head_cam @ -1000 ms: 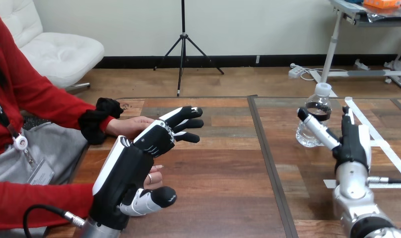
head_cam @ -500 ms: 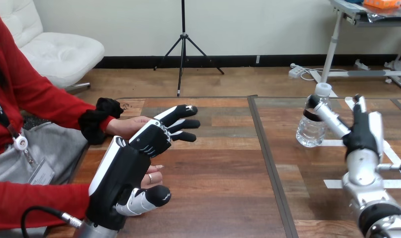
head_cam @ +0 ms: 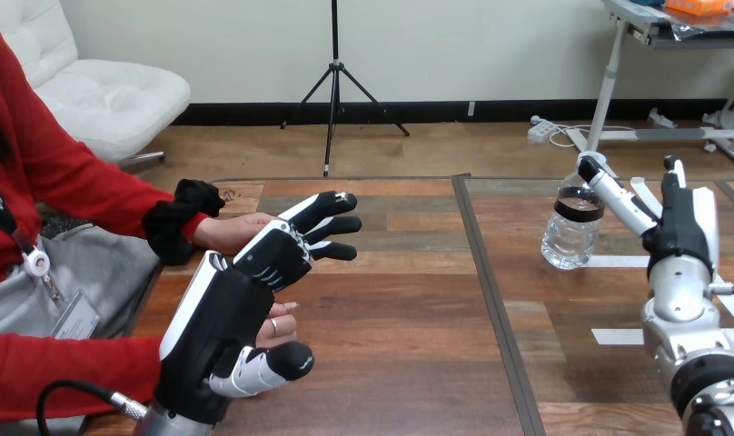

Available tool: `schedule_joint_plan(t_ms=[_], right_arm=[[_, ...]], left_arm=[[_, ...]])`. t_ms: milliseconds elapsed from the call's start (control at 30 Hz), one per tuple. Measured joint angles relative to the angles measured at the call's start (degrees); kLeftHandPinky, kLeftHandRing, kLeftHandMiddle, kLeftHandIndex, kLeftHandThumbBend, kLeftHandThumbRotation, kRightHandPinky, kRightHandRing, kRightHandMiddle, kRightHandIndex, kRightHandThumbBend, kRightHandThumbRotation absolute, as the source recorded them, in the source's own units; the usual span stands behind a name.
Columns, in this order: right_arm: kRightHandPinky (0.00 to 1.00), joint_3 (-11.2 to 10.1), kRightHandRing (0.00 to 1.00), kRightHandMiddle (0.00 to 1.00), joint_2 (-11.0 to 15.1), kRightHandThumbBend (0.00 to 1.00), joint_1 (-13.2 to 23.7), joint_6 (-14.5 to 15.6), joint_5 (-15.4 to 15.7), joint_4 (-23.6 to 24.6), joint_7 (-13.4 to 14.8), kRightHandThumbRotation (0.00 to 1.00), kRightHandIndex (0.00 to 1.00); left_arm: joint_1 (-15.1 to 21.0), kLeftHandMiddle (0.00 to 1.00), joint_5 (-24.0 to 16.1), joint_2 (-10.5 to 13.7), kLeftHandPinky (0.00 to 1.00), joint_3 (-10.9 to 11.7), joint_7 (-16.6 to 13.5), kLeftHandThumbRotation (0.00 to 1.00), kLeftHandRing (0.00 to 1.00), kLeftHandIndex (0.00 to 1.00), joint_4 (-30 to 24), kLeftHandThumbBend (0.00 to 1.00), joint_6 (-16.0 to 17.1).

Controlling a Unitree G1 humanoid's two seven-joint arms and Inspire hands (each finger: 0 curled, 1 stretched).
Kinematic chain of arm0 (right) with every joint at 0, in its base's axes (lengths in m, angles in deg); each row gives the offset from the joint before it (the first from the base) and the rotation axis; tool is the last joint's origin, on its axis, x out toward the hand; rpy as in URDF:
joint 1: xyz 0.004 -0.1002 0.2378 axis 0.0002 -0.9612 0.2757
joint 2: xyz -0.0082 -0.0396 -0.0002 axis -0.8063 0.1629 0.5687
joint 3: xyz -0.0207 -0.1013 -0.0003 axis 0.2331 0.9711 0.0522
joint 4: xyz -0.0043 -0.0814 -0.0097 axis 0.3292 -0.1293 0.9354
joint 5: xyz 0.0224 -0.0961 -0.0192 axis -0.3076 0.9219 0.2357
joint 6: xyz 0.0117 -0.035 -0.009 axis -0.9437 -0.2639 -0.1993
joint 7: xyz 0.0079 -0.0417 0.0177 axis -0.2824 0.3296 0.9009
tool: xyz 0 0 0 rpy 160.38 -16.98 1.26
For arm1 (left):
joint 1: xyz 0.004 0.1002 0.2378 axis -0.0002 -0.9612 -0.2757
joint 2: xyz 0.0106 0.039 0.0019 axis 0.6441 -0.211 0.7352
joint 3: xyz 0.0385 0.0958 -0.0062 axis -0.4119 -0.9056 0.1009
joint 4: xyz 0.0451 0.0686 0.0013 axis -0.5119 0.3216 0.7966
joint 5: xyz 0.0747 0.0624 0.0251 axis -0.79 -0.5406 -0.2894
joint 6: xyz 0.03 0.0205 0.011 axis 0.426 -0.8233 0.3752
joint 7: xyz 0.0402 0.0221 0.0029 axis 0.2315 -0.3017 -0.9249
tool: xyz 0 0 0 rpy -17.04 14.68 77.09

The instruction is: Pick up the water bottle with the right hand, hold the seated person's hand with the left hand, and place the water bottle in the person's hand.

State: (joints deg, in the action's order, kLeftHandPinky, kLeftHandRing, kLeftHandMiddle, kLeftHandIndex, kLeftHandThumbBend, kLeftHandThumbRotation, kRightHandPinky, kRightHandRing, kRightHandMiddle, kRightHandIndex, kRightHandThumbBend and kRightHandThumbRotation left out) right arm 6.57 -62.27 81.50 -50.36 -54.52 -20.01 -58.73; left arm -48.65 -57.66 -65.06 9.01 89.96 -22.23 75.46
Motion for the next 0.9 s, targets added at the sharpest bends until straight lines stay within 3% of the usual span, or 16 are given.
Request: schedule_joint_plan(t_ms=[433,900], right_arm=[[0.77,0.43,0.95,1.0,0.83,1.0,0.71,0.23,1.49,-0.01,0.03,0.65,1.0],[0.89,0.85,1.0,1.0,2.33,1.0,1.23,-0.01,2.14,-0.01,-0.96,0.62,1.0]], left_arm=[[-0.11,0.87,0.08,-0.4,0.72,0.23,0.46,0.75,0.82,0.85,0.01,1.0,0.82],[-0.42,0.86,-1.3,-0.8,0.71,0.26,-0.56,0.75,0.81,0.84,-0.08,1.0,0.59]])
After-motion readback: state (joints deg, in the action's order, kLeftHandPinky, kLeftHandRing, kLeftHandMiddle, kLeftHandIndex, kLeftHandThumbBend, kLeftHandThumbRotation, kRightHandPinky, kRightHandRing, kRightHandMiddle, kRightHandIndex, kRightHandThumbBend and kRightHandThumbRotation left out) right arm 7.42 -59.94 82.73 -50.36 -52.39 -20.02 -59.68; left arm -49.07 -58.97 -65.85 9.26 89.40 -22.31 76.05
